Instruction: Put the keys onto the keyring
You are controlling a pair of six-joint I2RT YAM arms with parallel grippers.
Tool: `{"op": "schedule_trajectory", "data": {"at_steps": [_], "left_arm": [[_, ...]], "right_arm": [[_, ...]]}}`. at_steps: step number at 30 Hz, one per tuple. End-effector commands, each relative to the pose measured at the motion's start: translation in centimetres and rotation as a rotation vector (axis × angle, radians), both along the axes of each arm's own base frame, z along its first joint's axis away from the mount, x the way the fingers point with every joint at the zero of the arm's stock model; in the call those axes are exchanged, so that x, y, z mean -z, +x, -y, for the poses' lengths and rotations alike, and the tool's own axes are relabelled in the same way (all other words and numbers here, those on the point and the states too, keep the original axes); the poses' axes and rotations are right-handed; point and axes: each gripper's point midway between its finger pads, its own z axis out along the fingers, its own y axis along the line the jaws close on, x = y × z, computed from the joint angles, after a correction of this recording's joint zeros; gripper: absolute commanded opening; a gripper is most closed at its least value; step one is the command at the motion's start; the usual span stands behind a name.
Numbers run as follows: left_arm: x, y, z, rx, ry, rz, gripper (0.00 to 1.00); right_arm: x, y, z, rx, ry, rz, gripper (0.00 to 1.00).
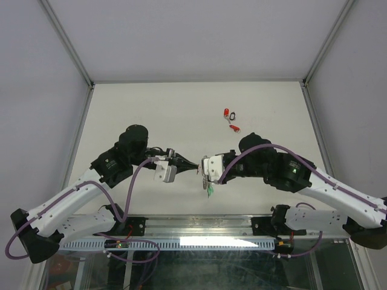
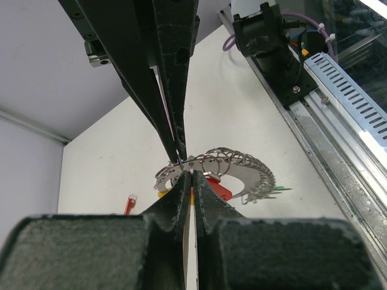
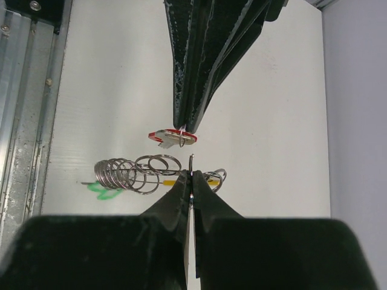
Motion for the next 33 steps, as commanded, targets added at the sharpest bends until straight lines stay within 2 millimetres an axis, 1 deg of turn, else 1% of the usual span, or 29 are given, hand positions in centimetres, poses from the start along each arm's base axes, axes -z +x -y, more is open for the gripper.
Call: {"op": "schedule_trajectory", "data": {"at_steps": [1, 11, 24, 29, 33], "left_arm": [[-2.0, -0.5, 0.0, 0.036, -0.033, 0.014, 0.00], [-2.0, -0.2, 0.1, 0.024, -0.030, 0.008, 0.00], [-1.8, -0.1, 0.1, 0.011, -0.025, 0.001, 0.00], [-1.7, 0.0, 0.1, 0.008, -0.021, -0.006, 0.00], [-1.8, 0.1, 0.1, -0.006, -0.021, -0.012, 0.00]], "right_arm": [[-3.6, 0.9, -0.5, 0.023, 0.093, 0.099, 0.00], [-3.3, 0.4, -1.0, -0.003, 0.086, 0.110, 0.00], [-3.7, 0.0, -1.6, -0.014, 0.106, 0.115, 0.00], [-3.8, -0.2, -1.6, -0.014, 0.113, 0.115, 0.00], [-3.4, -0.1, -1.2, -0.006, 0.100, 0.133, 0.00]]}}
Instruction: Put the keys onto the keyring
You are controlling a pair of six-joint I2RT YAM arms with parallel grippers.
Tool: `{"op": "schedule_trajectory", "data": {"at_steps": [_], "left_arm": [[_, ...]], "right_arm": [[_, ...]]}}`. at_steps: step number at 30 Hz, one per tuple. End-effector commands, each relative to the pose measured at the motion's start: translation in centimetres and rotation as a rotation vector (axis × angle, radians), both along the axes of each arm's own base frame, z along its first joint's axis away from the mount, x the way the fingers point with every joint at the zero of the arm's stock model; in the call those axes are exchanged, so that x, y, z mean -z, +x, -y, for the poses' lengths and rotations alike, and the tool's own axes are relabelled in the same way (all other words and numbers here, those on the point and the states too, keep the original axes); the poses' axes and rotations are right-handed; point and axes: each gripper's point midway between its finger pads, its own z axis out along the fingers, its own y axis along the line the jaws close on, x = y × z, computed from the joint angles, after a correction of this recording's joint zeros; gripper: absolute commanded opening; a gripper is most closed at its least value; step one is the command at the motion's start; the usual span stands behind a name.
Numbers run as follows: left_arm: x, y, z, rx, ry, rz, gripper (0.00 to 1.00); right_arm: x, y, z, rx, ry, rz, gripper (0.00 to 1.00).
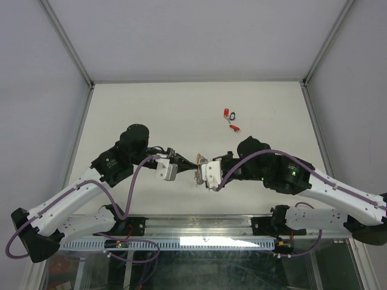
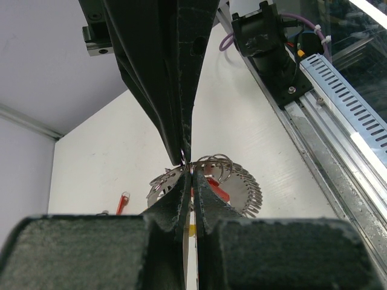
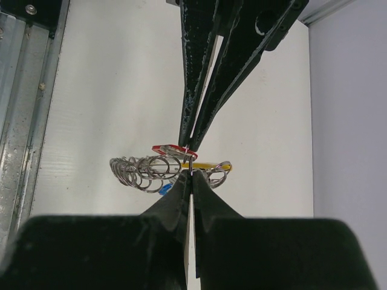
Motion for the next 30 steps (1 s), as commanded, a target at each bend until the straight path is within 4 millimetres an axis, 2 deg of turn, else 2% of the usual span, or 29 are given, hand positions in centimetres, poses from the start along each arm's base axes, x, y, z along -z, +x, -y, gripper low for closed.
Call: {"op": "schedule_trajectory", "data": {"at_steps": [1, 11, 30], "left_arm": [[-2.2, 0.1, 0.0, -0.008, -0.044, 0.019, 0.00], [-2.8, 0.2, -0.3, -0.040, -0.074, 0.003, 0.00], [-3.1, 0.1, -0.2, -0.047, -0.105, -0.028, 0.00]], "right_arm": [[-2.4, 0.6, -0.3, 0.021, 0.088, 0.075, 0.00], [-2.6, 1.0, 0.6, 0.041, 0.116, 0.137, 0.00], [-3.7, 1.6, 0.0, 0.082, 0.172, 0.185, 0.00]]}}
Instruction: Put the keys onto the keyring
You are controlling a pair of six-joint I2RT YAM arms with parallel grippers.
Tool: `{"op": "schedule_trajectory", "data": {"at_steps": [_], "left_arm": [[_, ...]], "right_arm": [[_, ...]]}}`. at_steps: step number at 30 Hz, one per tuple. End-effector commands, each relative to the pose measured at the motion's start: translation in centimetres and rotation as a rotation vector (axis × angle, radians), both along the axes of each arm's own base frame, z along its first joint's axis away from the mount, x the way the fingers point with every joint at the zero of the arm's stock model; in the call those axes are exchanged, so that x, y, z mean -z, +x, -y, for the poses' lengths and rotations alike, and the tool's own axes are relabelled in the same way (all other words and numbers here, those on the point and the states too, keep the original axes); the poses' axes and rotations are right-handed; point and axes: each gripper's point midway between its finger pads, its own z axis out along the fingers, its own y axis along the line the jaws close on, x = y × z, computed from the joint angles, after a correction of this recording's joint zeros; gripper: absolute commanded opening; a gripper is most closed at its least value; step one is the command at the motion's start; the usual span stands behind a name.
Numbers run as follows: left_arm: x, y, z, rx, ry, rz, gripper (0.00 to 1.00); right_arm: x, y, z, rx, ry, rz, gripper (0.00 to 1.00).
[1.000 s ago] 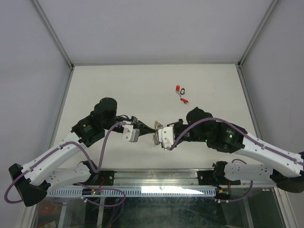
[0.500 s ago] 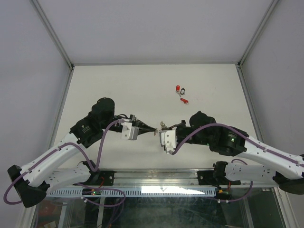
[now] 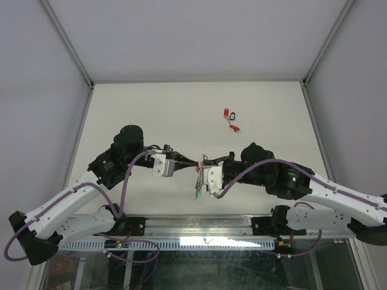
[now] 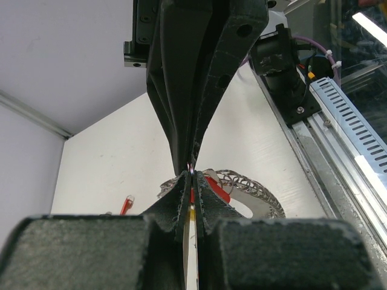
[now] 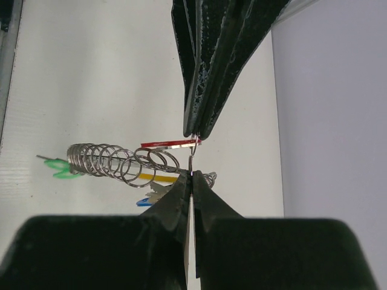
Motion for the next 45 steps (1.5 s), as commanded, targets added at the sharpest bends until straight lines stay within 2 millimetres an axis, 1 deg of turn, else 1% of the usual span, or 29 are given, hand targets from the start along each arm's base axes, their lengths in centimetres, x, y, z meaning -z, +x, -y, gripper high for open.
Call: {"op": "schedule_trajectory", "data": {"at_steps": [1, 9, 20, 32, 38, 45], "left_arm": [[-1.2, 0.0, 0.0, 0.001, -0.041, 0.020, 0.00], [-1.2, 0.1, 0.0, -0.004, -0.039, 0.020, 0.00], [-1.6, 0.8, 0.1, -0.040, -0.044, 0.016, 0.00], [-1.4, 1.1, 0.3, -0.049, -0.042, 0.007, 0.00], [-1.3, 1.2, 0.2, -0.059, -0.040, 0.005, 0.00], [-1.8, 1.1, 0.0, -0.063, -0.056, 0.016, 0.00]], "right_arm": [[-3.7, 0.6, -0.3, 0.026, 0.124, 0.064, 0.00], [-4.3, 0.7, 0.0, 0.042, 0.148, 0.069, 0.00], [-4.5, 0.4, -0.1, 0.029, 0.155, 0.074, 0.00], [-4.9, 0.2, -0.2, 0.022, 0.169, 0.076, 0.00], [-4.8, 0.0, -0.2, 0.014, 0.169, 0.072, 0.00], [-4.1, 0.1, 0.0, 0.020, 0.143, 0.074, 0.00]]}}
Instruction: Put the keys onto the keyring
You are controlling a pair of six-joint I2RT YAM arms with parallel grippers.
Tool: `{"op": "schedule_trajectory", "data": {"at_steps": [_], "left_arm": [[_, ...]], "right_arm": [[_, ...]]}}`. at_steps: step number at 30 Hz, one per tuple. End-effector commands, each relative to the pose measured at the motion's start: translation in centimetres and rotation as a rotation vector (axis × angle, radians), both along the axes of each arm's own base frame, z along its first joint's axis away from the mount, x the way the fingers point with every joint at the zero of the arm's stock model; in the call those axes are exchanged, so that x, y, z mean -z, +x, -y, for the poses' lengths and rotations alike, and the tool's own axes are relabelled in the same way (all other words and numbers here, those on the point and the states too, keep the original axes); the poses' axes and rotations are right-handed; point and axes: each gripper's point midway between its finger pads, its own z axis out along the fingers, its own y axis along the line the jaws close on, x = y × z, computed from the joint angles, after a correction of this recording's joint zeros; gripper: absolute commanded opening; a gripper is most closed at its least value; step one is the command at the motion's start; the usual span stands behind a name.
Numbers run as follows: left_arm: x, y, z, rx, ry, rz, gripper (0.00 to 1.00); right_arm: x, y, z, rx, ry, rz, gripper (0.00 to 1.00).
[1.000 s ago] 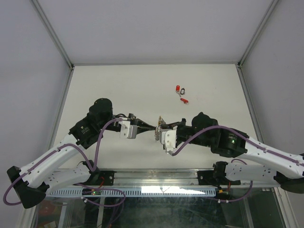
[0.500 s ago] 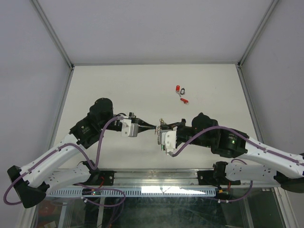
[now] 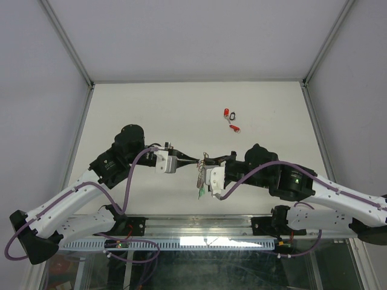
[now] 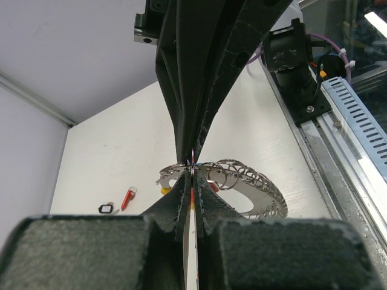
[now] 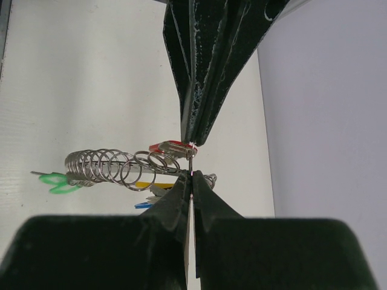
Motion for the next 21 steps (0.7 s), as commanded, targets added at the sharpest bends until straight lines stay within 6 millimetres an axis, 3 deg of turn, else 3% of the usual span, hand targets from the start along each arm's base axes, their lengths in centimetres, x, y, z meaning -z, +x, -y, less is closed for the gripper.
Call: {"op": "schedule_trajectory", "data": {"at_steps": [1, 21], "left_arm": [[-2.02, 0.08, -0.19, -0.013, -0.060, 0.036, 0.00], [-1.85, 0.06, -0.26, -0.016, -0.059, 0.035, 0.00]], "right_arm": [[-2.63, 0.05, -0.07, 0.005, 0.090, 0.042, 0.00], [-2.65, -0.02, -0.03, 0.007, 0.093, 0.036, 0.00]]}}
